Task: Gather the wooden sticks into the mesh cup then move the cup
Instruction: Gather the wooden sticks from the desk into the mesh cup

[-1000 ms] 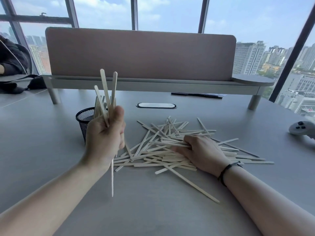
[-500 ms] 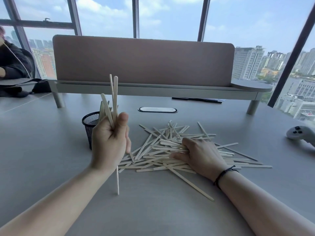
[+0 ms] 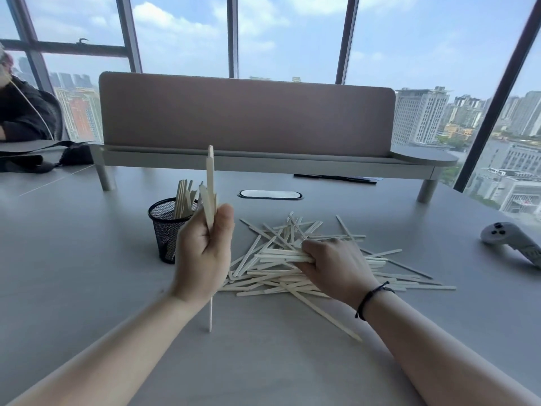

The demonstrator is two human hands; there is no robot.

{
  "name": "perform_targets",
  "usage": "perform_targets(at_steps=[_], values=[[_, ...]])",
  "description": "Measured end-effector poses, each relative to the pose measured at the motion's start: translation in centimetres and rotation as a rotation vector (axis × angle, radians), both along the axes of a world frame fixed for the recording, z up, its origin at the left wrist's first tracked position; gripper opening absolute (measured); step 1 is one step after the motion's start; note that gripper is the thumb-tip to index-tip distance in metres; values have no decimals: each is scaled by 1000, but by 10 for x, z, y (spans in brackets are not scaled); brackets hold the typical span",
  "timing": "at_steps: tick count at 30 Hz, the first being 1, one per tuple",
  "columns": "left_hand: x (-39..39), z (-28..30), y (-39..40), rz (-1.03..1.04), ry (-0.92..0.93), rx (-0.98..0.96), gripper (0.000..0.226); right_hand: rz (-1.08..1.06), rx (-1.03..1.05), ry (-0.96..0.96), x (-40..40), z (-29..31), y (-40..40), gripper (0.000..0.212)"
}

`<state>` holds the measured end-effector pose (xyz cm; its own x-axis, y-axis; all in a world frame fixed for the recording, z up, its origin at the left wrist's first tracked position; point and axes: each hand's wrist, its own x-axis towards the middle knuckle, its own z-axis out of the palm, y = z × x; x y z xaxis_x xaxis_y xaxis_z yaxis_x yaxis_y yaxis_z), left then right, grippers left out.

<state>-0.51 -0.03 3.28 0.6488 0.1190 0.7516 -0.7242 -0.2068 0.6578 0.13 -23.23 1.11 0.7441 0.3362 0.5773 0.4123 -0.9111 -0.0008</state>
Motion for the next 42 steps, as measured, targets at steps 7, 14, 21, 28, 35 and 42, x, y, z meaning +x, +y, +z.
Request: perform_targets(at_steps=[7, 14, 21, 28, 35, 42], values=[[-2, -1, -2, -11, 18, -27, 59, -25, 120, 7, 0, 31, 27, 31], [-4, 4, 0, -12, 33, -89, 57, 270, 1011, 214, -6, 92, 68, 62], [-7, 5, -1, -11, -20, -59, 56, 411, 1446, 579, -14, 95, 101, 54], [-6, 2, 5, -1, -39, 17, 52, 427, 1472, 619, -21, 58, 103, 52], [-11, 3, -5, -56, 73, -71, 47, 457, 1458, 624, -23, 44, 104, 42], [-9, 1, -2, -103, 238, -115, 34, 417, 1394, 620, -25, 34, 106, 50]])
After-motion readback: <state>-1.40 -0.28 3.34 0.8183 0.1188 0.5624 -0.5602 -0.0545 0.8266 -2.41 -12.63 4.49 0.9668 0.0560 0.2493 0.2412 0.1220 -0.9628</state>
